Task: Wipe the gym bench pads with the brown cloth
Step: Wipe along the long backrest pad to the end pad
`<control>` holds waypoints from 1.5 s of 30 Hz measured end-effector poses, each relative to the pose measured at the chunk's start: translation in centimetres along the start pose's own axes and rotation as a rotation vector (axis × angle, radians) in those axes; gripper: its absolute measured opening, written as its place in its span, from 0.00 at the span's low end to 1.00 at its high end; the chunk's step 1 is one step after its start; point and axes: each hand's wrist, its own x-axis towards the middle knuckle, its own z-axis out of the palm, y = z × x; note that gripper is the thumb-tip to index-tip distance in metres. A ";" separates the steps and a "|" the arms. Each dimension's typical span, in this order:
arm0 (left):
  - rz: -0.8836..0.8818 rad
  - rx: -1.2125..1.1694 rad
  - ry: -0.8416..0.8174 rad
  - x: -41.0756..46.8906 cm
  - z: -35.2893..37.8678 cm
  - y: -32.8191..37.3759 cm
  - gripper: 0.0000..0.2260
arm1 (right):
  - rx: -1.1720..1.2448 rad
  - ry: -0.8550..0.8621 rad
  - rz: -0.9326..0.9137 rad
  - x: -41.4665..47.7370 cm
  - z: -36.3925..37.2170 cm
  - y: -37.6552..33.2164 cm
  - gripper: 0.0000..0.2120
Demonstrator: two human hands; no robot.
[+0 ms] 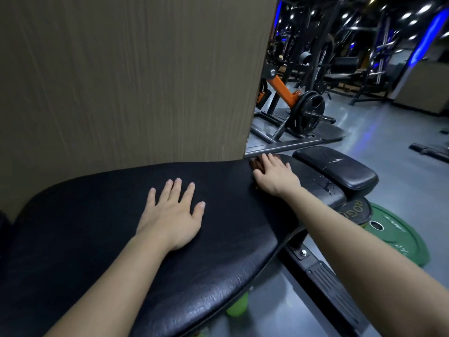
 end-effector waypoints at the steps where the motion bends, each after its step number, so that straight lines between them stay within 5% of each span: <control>1: -0.005 0.001 0.007 0.1 0.1 -0.2 0.29 | 0.014 0.008 0.034 1.6 0.1 0.0 0.35; 8: -0.009 -0.021 -0.023 0.4 -0.3 0.0 0.29 | -0.068 0.007 0.199 6.8 0.1 0.1 0.35; 25: -0.001 -0.036 -0.007 -0.6 -0.2 0.0 0.28 | -0.101 -0.049 -0.140 -9.3 -0.7 0.9 0.40; 39: -0.009 -0.009 0.048 0.1 0.3 0.0 0.29 | -0.085 -0.073 0.120 7.0 -0.5 3.1 0.35; 45: -0.012 -0.023 0.034 0.1 0.1 -0.1 0.29 | -0.101 -0.053 0.006 5.1 -0.6 2.7 0.33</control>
